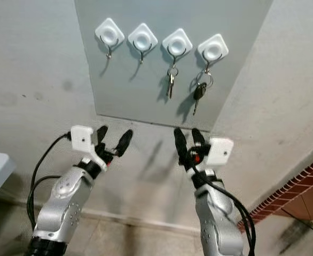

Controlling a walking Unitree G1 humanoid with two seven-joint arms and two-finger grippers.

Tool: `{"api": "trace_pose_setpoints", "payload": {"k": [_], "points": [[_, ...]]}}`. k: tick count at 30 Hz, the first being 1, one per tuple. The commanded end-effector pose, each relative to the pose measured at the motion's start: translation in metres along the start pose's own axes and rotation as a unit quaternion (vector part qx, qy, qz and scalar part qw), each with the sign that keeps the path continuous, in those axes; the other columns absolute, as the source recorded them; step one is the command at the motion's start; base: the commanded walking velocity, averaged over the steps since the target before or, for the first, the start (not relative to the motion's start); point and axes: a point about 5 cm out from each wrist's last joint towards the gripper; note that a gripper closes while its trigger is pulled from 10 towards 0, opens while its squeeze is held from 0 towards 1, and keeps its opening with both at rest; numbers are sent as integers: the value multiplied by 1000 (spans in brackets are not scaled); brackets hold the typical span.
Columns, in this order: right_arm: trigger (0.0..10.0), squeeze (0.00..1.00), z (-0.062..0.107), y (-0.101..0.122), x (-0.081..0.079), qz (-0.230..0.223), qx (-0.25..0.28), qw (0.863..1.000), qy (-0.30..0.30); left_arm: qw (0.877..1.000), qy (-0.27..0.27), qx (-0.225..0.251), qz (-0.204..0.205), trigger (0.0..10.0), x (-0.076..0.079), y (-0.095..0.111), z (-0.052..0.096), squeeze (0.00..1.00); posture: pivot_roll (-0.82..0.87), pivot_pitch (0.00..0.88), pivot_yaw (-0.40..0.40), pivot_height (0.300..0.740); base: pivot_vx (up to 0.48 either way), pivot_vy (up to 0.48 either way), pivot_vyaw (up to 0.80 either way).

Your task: Hang keys on a hook

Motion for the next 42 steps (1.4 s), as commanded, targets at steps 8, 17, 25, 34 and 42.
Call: {"api": "trace_pose_setpoints", "payload": {"k": [8,17,25,34,42], "points": [[10000,0,25,-61,37,35,-108,991,-75,994,53,-78,-51,10000,-27,-53,12,0,-10,20,-43,740,0,0,0],[10000,0,66,-112,68,91,-243,957,-132,970,99,-208,-81,10000,-49,-107,48,0,-18,29,-41,740,0,0,0],[10000,0,117,-145,84,115,-376,904,-168,945,113,-302,-57,10000,-54,-141,85,0,-18,21,-27,740,0,0,0],[10000,0,158,-167,75,104,-458,866,-174,912,154,-375,-55,10000,-60,-163,119,0,-36,18,0,740,0,0,0],[10000,0,174,-175,69,71,-483,848,-207,915,132,-377,-63,10000,-58,-161,113,0,-42,16,37,740,0,0,0]]}}
Point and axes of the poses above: a point about 5 cm out from each wrist's last joint towards the gripper, its own z axis pointing back from the gripper into the wrist, its own y axis along the axis of the wrist's last joint, x = y × z, and after that the axes turned 3 degrees about z, right-handed
